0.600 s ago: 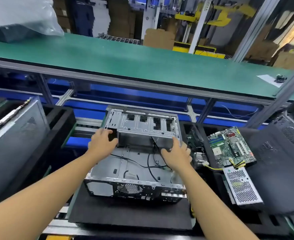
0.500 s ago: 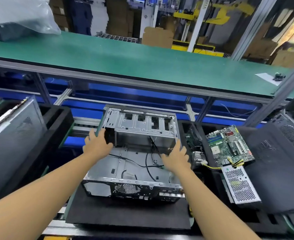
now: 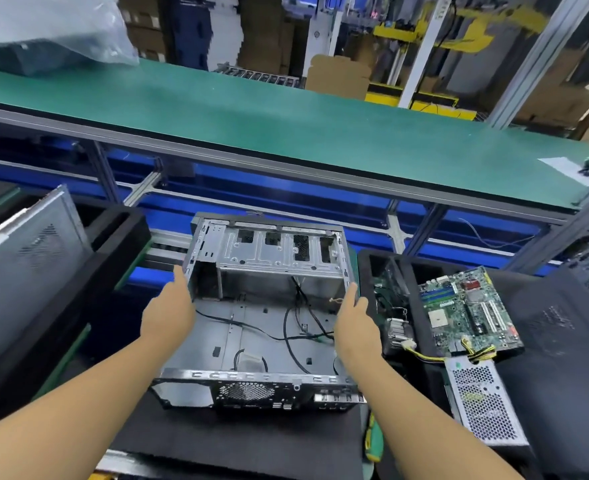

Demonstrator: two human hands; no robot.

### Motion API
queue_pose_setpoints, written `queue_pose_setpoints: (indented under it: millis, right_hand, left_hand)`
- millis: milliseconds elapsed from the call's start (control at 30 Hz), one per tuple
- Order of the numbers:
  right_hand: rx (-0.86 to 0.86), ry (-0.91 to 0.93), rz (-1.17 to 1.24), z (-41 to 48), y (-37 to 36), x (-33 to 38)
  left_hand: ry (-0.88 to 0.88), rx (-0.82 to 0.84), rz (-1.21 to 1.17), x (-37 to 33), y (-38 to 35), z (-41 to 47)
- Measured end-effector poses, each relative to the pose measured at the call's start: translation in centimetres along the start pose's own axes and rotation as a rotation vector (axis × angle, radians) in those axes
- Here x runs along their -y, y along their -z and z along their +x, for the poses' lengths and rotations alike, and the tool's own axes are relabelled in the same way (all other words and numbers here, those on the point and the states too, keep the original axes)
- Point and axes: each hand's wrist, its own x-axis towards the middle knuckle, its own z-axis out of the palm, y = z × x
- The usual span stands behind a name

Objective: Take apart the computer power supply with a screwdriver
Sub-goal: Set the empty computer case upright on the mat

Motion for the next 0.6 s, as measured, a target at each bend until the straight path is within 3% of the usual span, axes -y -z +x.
queue_pose_setpoints:
  millis: [67, 233, 367, 433, 500, 600]
  right_hand:
    - [-0.003, 0.032, 0.003, 0.7, 0.0, -0.2]
    - [-0.057, 0.166, 0.013, 3.6, 0.3, -0.4]
    - [-0.042, 0.229, 0.043, 6.0, 0.9, -0.1]
    - [-0.017, 0.238, 0.081, 7.3, 1.3, 0.3]
    - [0.02, 0.241, 0.115, 8.1, 1.4, 0.6]
    - [0.052, 0.227, 0.077, 8.3, 1.2, 0.9]
  left_hand:
    - [0.096, 0.006, -0.026, 0.1, -0.3, -0.9]
    - [0.137, -0.028, 0.003, -0.4, -0.4, -3.7]
    - [0.172, -0.017, -0.163, -0.6, -0.5, -5.6]
    - [0.142, -0.001, -0.212, -0.8, -0.3, -6.3]
    - [0.067, 0.003, -0.02, -0.6, -0.5, -6.3]
    - [-0.215, -0.092, 0.262, -0.1, -0.1, -4.3]
